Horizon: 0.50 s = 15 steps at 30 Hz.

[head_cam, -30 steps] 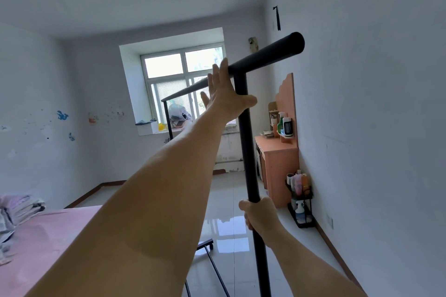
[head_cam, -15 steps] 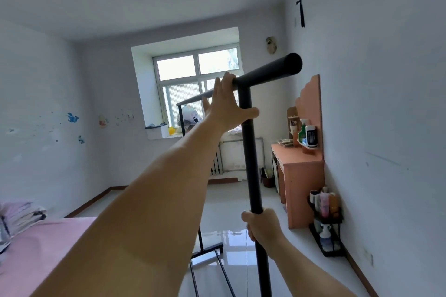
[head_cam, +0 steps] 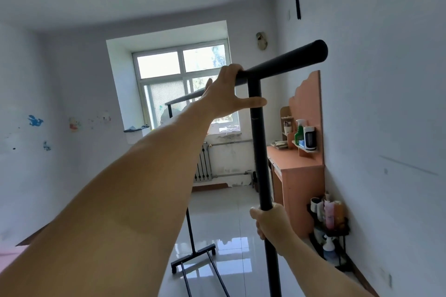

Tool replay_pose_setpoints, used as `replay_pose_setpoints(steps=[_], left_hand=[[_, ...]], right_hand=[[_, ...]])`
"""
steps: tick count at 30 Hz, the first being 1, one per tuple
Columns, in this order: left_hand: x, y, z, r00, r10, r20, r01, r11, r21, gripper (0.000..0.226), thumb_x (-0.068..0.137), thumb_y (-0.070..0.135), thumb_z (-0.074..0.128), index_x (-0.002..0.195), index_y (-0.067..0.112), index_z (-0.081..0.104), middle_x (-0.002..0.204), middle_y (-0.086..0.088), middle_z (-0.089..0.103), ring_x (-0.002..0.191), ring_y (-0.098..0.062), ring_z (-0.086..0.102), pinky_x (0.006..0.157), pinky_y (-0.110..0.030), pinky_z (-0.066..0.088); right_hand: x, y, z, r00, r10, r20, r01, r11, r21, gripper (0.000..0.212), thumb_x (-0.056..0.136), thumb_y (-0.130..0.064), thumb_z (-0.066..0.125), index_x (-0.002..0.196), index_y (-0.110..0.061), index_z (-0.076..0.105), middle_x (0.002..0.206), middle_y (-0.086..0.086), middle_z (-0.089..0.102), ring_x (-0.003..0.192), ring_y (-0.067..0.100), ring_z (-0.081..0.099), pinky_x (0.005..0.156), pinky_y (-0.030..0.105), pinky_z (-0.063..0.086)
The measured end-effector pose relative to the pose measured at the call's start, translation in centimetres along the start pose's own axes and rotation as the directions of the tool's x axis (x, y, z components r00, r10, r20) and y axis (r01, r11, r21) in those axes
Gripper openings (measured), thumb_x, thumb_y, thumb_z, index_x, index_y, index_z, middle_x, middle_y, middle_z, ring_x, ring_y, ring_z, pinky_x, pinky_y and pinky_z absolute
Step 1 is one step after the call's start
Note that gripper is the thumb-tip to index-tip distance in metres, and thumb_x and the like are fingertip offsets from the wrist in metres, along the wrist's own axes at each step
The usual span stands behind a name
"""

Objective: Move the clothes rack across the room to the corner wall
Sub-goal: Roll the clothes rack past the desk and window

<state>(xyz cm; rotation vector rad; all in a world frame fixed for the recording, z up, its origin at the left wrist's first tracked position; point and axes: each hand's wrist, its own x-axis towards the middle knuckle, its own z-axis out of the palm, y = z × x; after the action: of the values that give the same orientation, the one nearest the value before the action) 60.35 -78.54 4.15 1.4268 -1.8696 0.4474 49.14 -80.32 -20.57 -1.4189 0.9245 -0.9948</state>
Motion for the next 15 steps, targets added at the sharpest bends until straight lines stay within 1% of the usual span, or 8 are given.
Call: replay_pose_setpoints(steps=[2, 4, 5, 7, 9, 12, 13, 15], left_hand=[[1.8, -2.5, 1.2, 0.999, 0.026, 0.028, -0.025, 1.000, -0.005, 0.082, 0.065, 0.056, 0.071, 0.127, 0.015, 0.036, 0.130, -0.005, 0.037, 0.113, -0.019, 0.042, 0.103, -0.048, 0.035], [3.8, -4.7, 2.4, 0.998, 0.044, 0.052, -0.046, 0.998, 0.042, 0.085, 0.066, 0.058, 0.069, 0.132, 0.015, 0.035, 0.131, -0.008, 0.035, 0.118, -0.021, 0.038, 0.104, -0.049, 0.034], [4.8, -5.7, 3.0, 0.997, 0.051, 0.058, -0.056, 0.995, 0.080, 0.083, 0.065, 0.060, 0.068, 0.130, 0.016, 0.039, 0.129, -0.009, 0.036, 0.117, -0.021, 0.037, 0.103, -0.049, 0.034], [6.9, -7.7, 4.1, 0.996, 0.059, 0.062, -0.066, 0.990, 0.124, 0.074, 0.064, 0.063, 0.067, 0.117, 0.016, 0.049, 0.123, -0.008, 0.039, 0.112, -0.019, 0.037, 0.100, -0.047, 0.036], [8.5, -9.4, 5.2, 0.995, 0.055, 0.079, -0.061, 0.995, 0.078, 0.071, 0.062, 0.062, 0.068, 0.113, 0.016, 0.050, 0.123, -0.007, 0.039, 0.111, -0.019, 0.040, 0.100, -0.046, 0.036], [10.5, -12.0, 7.0, 0.994, 0.013, 0.111, -0.006, 0.998, -0.058, 0.072, 0.062, 0.056, 0.072, 0.117, 0.018, 0.047, 0.126, -0.004, 0.045, 0.117, -0.021, 0.045, 0.103, -0.046, 0.036], [11.4, -13.1, 7.8, 0.994, -0.009, 0.113, 0.018, 0.997, -0.079, 0.071, 0.063, 0.054, 0.073, 0.118, 0.019, 0.046, 0.126, -0.003, 0.048, 0.117, -0.020, 0.047, 0.101, -0.043, 0.037], [13.2, -15.2, 9.2, 0.994, -0.031, 0.105, 0.037, 0.998, -0.057, 0.070, 0.063, 0.053, 0.073, 0.119, 0.022, 0.046, 0.123, 0.000, 0.048, 0.115, -0.019, 0.047, 0.098, -0.040, 0.038]], right_hand=[[2.8, 0.1, 0.3, 1.000, -0.004, 0.007, 0.004, 1.000, -0.004, 0.021, 0.082, 0.001, 0.056, 0.064, -0.006, 0.048, 0.046, 0.002, 0.043, 0.033, 0.010, 0.038, 0.040, 0.022, 0.039], [5.5, 0.4, 0.7, 1.000, 0.001, 0.024, -0.001, 1.000, 0.000, 0.022, 0.082, 0.001, 0.056, 0.064, -0.007, 0.048, 0.046, 0.001, 0.043, 0.034, 0.010, 0.038, 0.042, 0.023, 0.039], [6.8, 0.5, 0.8, 1.000, 0.006, 0.029, -0.006, 1.000, 0.005, 0.022, 0.082, 0.001, 0.056, 0.063, -0.008, 0.048, 0.045, 0.001, 0.043, 0.034, 0.011, 0.038, 0.042, 0.023, 0.039], [9.6, 0.8, 0.9, 0.999, 0.007, 0.031, -0.007, 1.000, 0.016, 0.022, 0.081, 0.000, 0.056, 0.062, -0.009, 0.048, 0.044, 0.000, 0.043, 0.033, 0.011, 0.038, 0.042, 0.024, 0.039], [12.2, 1.0, 1.0, 0.999, 0.008, 0.035, -0.009, 1.000, 0.018, 0.021, 0.080, -0.001, 0.056, 0.063, -0.009, 0.049, 0.043, 0.000, 0.043, 0.032, 0.011, 0.038, 0.041, 0.023, 0.039], [16.5, 1.4, 1.2, 0.998, 0.012, 0.065, -0.015, 0.999, 0.034, 0.020, 0.079, -0.001, 0.056, 0.063, -0.009, 0.048, 0.039, -0.003, 0.044, 0.032, 0.010, 0.038, 0.040, 0.023, 0.039], [18.3, 1.5, 1.3, 0.997, 0.008, 0.076, -0.011, 0.999, 0.041, 0.020, 0.079, 0.000, 0.056, 0.063, -0.010, 0.048, 0.038, -0.003, 0.043, 0.031, 0.010, 0.038, 0.040, 0.023, 0.039], [21.7, 1.8, 1.4, 0.994, 0.006, 0.107, -0.011, 0.998, 0.054, 0.021, 0.078, 0.000, 0.056, 0.062, -0.010, 0.047, 0.038, -0.003, 0.043, 0.031, 0.010, 0.037, 0.040, 0.022, 0.038]])
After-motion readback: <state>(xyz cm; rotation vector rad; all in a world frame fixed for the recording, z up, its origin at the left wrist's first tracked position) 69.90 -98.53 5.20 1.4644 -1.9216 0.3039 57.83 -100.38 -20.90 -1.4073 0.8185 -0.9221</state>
